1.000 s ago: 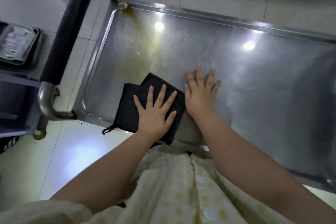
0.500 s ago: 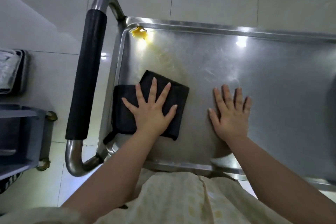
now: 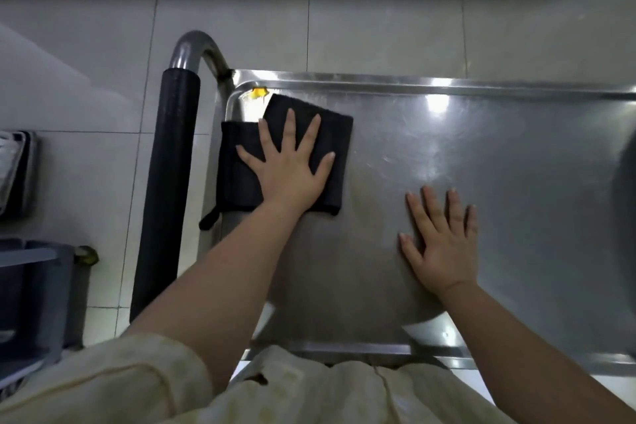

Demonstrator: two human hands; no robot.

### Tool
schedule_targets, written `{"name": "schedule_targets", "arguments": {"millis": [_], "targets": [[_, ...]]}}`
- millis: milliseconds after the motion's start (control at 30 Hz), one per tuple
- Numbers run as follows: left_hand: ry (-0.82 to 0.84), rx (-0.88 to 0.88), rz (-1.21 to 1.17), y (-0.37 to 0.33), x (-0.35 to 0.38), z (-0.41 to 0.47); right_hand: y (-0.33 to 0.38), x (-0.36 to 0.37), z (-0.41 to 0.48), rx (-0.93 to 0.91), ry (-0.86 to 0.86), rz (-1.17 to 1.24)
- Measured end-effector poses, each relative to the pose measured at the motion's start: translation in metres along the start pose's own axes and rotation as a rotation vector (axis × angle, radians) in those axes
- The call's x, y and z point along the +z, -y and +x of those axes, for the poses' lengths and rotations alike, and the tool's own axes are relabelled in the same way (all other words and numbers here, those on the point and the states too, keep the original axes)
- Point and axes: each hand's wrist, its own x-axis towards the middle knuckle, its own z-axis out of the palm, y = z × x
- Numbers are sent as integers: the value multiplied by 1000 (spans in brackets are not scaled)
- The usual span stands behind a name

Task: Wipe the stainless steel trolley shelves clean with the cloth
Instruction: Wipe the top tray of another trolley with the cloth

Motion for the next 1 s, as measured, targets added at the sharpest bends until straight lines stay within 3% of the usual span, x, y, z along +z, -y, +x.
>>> {"name": "schedule_targets", "arguments": {"millis": [133, 300, 767, 1000], "targets": [[46, -61, 12, 8, 21, -80, 9, -8, -2, 48, 21, 42], [-20, -136, 5, 24, 42, -125, 47, -29, 43, 172, 12, 95], [-39, -105, 47, 36, -17, 37, 42, -23, 84, 125, 13, 48], [-15, -72, 61, 32, -21, 50, 43, -21, 87, 144, 6, 49]]}}
